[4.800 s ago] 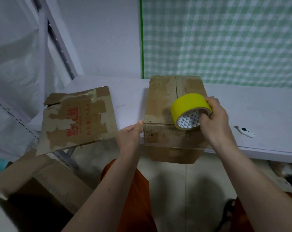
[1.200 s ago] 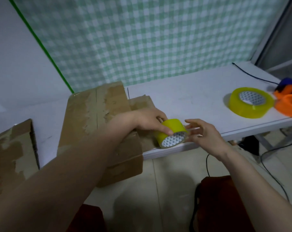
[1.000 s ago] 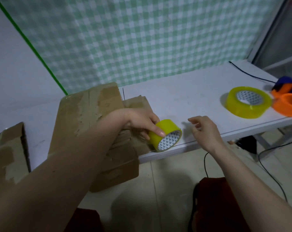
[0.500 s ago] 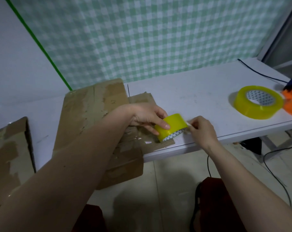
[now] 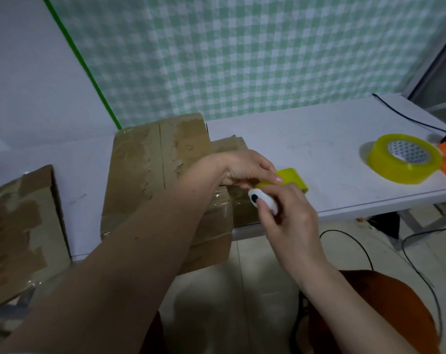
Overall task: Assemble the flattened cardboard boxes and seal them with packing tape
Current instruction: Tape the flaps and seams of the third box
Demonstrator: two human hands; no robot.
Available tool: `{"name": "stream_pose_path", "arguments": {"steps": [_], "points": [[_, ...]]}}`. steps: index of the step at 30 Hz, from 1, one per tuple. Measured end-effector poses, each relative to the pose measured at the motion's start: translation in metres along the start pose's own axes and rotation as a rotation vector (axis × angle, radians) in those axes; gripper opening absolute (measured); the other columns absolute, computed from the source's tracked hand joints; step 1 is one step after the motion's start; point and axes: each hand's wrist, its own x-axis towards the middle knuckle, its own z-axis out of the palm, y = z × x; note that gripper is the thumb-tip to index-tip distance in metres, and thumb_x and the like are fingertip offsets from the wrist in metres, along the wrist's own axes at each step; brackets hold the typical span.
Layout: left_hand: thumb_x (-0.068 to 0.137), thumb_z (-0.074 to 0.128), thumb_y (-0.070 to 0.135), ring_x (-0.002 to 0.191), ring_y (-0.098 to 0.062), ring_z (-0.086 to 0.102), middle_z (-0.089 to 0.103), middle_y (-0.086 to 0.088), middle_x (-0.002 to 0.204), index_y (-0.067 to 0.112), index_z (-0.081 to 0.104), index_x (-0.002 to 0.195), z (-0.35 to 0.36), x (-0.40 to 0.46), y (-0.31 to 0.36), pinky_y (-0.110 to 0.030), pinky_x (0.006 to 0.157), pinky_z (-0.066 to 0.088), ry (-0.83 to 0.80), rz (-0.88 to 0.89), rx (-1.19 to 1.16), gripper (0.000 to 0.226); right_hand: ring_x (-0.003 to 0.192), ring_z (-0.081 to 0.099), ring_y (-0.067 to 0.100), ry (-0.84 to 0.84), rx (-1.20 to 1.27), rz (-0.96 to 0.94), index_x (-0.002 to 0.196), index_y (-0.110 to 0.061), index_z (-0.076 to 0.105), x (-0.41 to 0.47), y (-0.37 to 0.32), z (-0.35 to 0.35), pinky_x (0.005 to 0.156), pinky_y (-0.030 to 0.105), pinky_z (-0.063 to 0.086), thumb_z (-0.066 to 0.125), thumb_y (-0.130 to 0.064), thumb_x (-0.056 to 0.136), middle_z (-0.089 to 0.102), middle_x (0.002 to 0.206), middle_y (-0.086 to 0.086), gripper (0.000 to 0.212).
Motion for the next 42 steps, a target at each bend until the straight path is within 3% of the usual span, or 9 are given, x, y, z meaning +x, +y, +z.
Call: {"name": "stream_pose_path", "arguments": {"steps": [7,12,17,20,24,27,32,36,42], "points": [[0.086,0.069,0.007,0.074,-0.012,0.062,0.060,-0.005,0.083,0.009,0.064,0.080,-0.003,0.002,-0.005,-0.022,0.060,0.058,0.045,0.014,-0.078,0.007,0.069,0.056,0.023,-0.383,-0.256,0.061,0.082,-0.013,0.066,-0.015,0.022,-0.011,0.058,0.023,0.034,0.067,-0.004,0.079,0.047,0.079,-0.004,0.010],[0.084,0.070,0.007,0.075,-0.011,0.065,0.065,-0.004,0.080,0.007,0.064,0.080,-0.001,0.003,-0.006,-0.023,0.063,0.059,0.145,0.050,-0.103,0.007,0.071,0.055,0.010,-0.360,-0.103,0.249,0.084,-0.020,0.068,-0.019,0.037,-0.027,0.062,0.013,0.037,0.069,-0.015,0.084,0.059,0.079,-0.004,0.005],[0.081,0.073,0.006,0.068,-0.012,0.064,0.064,-0.006,0.078,0.009,0.064,0.073,0.014,0.002,0.012,-0.026,0.063,0.060,0.269,0.091,-0.121,0.013,0.060,0.059,0.009,-0.232,0.056,0.453,0.078,-0.030,0.065,-0.019,0.063,-0.048,0.056,0.024,0.044,0.064,-0.009,0.086,0.064,0.067,-0.011,0.022],[0.078,0.076,0.005,0.072,-0.017,0.062,0.060,-0.007,0.079,0.009,0.063,0.071,0.036,0.010,0.031,-0.029,0.063,0.060,0.381,0.152,-0.100,0.016,0.046,0.057,0.006,-0.081,0.156,0.557,0.088,-0.019,0.065,-0.012,0.078,-0.058,0.048,0.021,0.046,0.058,-0.002,0.089,0.065,0.072,-0.004,0.018],[0.077,0.080,0.016,0.084,-0.017,0.060,0.062,-0.001,0.083,0.014,0.069,0.077,0.065,0.029,0.043,-0.030,0.077,0.053,0.534,0.215,0.355,0.011,0.049,0.060,0.011,0.077,0.198,0.616,0.099,-0.012,0.061,-0.007,0.099,-0.073,0.043,0.016,0.045,0.053,0.000,0.091,0.064,0.086,0.010,0.017],[0.083,0.071,0.023,0.107,-0.025,0.056,0.057,-0.007,0.118,0.015,0.073,0.103,0.085,0.041,0.038,-0.029,0.083,0.043,0.602,0.203,0.800,0.021,0.058,0.062,0.020,0.209,0.220,0.665,0.103,-0.012,0.056,-0.004,0.113,-0.085,0.043,0.016,0.046,0.052,0.000,0.091,0.060,0.091,0.013,0.017],[0.091,0.064,0.022,0.135,-0.026,0.030,0.030,-0.006,0.149,0.016,0.067,0.116,0.116,0.058,0.002,-0.036,0.101,0.039,0.554,0.191,0.877,0.026,0.069,0.062,0.026,0.271,0.141,0.693,0.105,-0.012,0.051,0.007,0.134,-0.089,0.065,0.029,0.052,0.057,-0.006,0.089,0.059,0.088,0.009,0.018],[0.088,0.069,0.018,0.143,-0.024,0.014,0.003,-0.004,0.160,0.025,0.047,0.139,0.119,0.059,-0.008,-0.039,0.107,0.037,0.662,0.232,0.819,0.056,0.085,0.050,0.018,0.234,-0.027,0.708,0.112,-0.006,0.052,0.023,0.147,-0.088,0.076,0.026,0.036,0.060,-0.012,0.089,0.048,0.075,-0.011,0.024],[0.079,0.078,0.017,0.146,-0.019,0.018,0.005,-0.003,0.161,0.026,0.006,0.154,0.116,0.053,-0.008,-0.032,0.113,0.026,0.663,0.125,0.529,0.105,0.098,0.055,0.028,0.162,-0.146,0.734,0.102,-0.006,0.055,0.039,0.157,-0.075,0.079,0.032,0.038,0.059,-0.014,0.088,0.061,0.099,0.007,0.016]]}}
